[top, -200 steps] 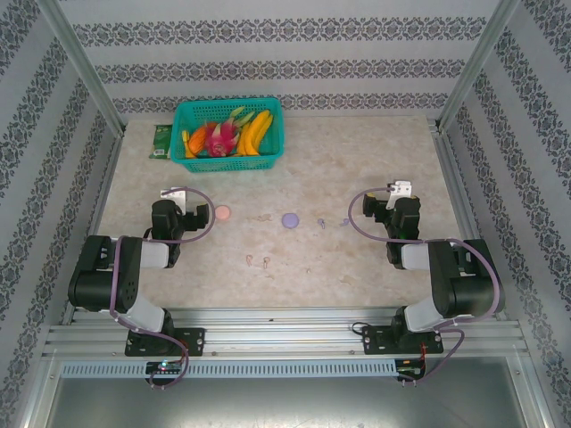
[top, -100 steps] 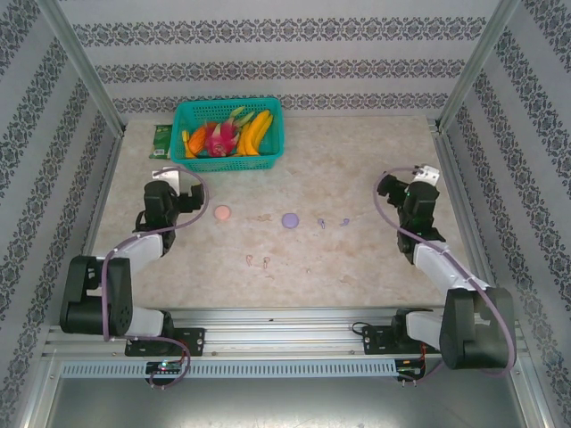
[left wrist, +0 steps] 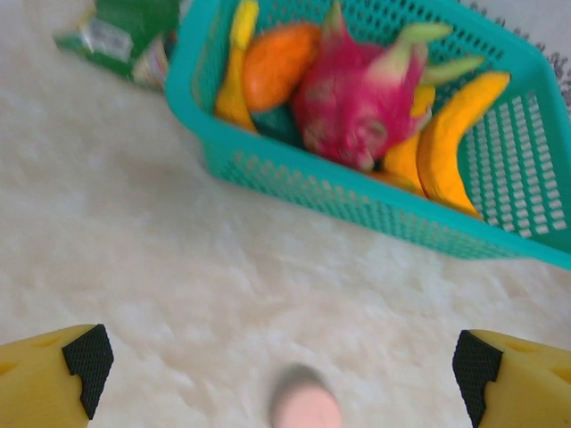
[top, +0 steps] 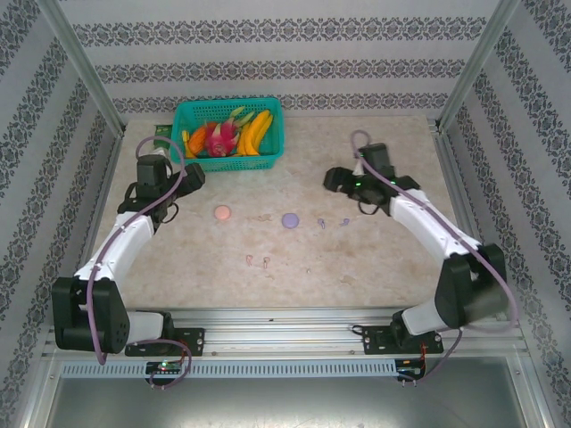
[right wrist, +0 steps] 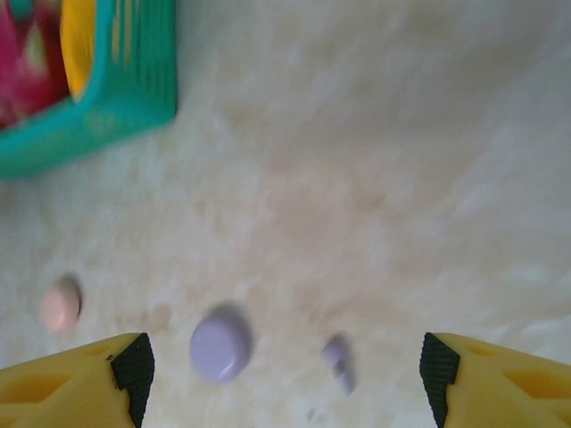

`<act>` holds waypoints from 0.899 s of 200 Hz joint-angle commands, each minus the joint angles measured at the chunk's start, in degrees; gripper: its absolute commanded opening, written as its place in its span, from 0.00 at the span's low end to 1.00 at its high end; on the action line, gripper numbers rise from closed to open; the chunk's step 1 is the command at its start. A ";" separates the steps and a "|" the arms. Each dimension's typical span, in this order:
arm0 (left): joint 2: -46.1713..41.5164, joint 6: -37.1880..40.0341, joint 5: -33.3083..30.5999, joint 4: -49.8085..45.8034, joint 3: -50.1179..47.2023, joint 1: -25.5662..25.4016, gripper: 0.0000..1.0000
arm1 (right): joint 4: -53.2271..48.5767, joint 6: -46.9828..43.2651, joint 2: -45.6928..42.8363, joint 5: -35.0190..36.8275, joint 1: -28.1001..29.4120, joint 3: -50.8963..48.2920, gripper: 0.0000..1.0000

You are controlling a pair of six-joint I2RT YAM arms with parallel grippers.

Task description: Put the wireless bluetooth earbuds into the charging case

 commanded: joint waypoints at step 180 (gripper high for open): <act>3.34 -22.20 -0.10 -10.70 2.36 -14.10 1.00 | -28.59 15.31 38.92 16.08 21.34 34.53 0.74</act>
